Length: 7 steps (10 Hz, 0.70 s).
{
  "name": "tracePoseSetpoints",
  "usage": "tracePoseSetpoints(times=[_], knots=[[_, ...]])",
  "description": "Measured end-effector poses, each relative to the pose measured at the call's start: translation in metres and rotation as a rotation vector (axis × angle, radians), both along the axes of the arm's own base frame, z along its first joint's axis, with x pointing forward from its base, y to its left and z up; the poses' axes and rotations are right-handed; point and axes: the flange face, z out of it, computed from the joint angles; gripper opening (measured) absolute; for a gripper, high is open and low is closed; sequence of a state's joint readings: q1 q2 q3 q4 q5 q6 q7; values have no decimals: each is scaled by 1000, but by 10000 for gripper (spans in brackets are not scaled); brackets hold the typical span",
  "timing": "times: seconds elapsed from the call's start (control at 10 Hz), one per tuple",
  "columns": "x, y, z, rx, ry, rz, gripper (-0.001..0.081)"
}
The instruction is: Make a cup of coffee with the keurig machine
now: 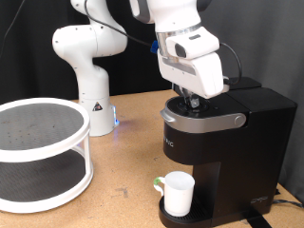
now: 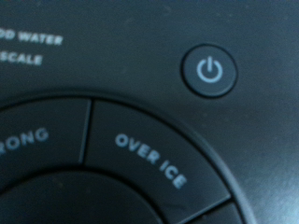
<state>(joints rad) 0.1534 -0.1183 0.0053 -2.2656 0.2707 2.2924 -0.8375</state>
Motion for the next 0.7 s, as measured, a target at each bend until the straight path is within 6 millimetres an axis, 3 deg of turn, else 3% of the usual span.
tracePoseSetpoints(times=[0.7], knots=[[18, -5, -2, 44, 167, -10, 0]])
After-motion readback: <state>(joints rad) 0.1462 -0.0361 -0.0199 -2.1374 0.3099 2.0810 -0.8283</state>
